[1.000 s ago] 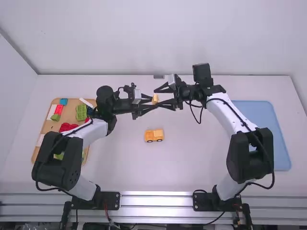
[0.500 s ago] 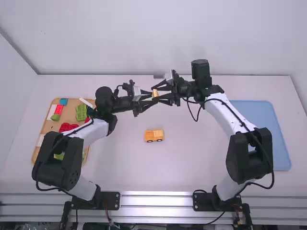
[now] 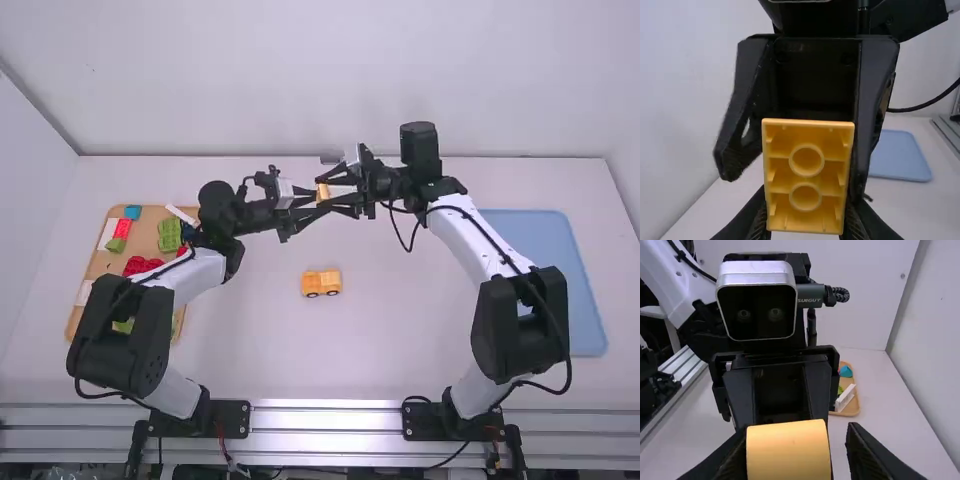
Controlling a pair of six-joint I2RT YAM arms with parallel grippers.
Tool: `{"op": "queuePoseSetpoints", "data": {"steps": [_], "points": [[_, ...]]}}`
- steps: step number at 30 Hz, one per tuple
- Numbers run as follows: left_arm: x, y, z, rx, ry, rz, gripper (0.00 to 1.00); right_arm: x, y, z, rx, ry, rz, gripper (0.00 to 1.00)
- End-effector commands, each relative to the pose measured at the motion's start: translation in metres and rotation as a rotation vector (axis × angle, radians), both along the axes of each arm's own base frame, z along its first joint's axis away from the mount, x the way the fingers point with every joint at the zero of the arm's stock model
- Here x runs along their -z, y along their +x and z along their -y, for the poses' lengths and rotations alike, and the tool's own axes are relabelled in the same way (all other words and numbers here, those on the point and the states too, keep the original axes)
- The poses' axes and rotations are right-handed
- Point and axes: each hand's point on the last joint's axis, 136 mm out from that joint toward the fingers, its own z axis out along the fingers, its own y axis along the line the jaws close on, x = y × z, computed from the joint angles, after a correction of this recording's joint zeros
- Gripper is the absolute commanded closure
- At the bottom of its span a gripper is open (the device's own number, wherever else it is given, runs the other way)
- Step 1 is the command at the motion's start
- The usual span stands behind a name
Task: Assemble lego blocks to make yellow taxi
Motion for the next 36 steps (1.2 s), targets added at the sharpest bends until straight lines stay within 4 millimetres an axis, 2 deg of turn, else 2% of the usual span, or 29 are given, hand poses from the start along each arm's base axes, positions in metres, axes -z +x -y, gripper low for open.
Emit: {"op": "queuePoseSetpoints", "data": {"steps": [1, 4, 9, 13, 21, 23, 25, 27, 30, 31, 33, 34, 35, 36], "points": [[-0.003, -0.004, 0.004, 0.027, 0.002, 0.018, 0.80, -0.009, 0.003, 0.003, -0.006, 0.014, 0.008, 0.47], [-0.003, -0.003, 0.003, 0.024, 0.003, 0.013, 0.78, -0.008, 0.004, 0.004, -0.002, 0.013, 0.004, 0.43], [-0.004, -0.003, 0.003, 0.024, 0.002, 0.020, 0.76, -0.006, 0.003, 0.005, 0.000, 0.006, -0.020, 0.44], [-0.005, -0.004, 0.004, 0.025, -0.001, 0.031, 0.75, -0.006, 0.002, 0.005, -0.003, 0.008, -0.015, 0.50], [-0.005, -0.004, 0.004, 0.027, 0.000, 0.027, 0.74, -0.006, 0.002, 0.005, -0.004, 0.009, -0.005, 0.71], [-0.005, -0.004, 0.004, 0.027, 0.001, 0.026, 0.74, -0.006, 0.002, 0.004, -0.004, 0.009, -0.006, 0.74], [-0.005, -0.004, 0.004, 0.027, 0.001, 0.026, 0.71, -0.006, 0.001, 0.003, -0.009, 0.008, -0.005, 0.77], [-0.005, -0.004, 0.004, 0.027, 0.000, 0.027, 0.63, -0.006, 0.001, 0.002, -0.007, 0.006, -0.005, 0.78], [-0.001, -0.004, 0.004, 0.027, 0.004, 0.003, 0.07, -0.002, 0.009, 0.003, 0.039, -0.019, 0.002, 0.77], [0.002, -0.003, 0.004, 0.026, 0.012, -0.005, 0.01, 0.001, 0.017, 0.003, 0.082, -0.041, -0.003, 0.77], [0.015, -0.002, 0.004, 0.022, 0.045, -0.032, 0.01, 0.011, 0.045, 0.006, 0.250, -0.109, -0.056, 0.77], [0.031, 0.002, 0.002, -0.007, 0.081, -0.081, 0.01, 0.019, 0.066, 0.013, 0.392, -0.158, -0.103, 0.78], [0.034, 0.003, 0.002, -0.014, 0.086, -0.090, 0.01, 0.022, 0.071, 0.016, 0.426, -0.170, -0.113, 0.78], [0.045, 0.008, -0.001, -0.049, 0.111, -0.129, 0.01, 0.029, 0.083, 0.022, 0.511, -0.204, -0.133, 0.77]]}}
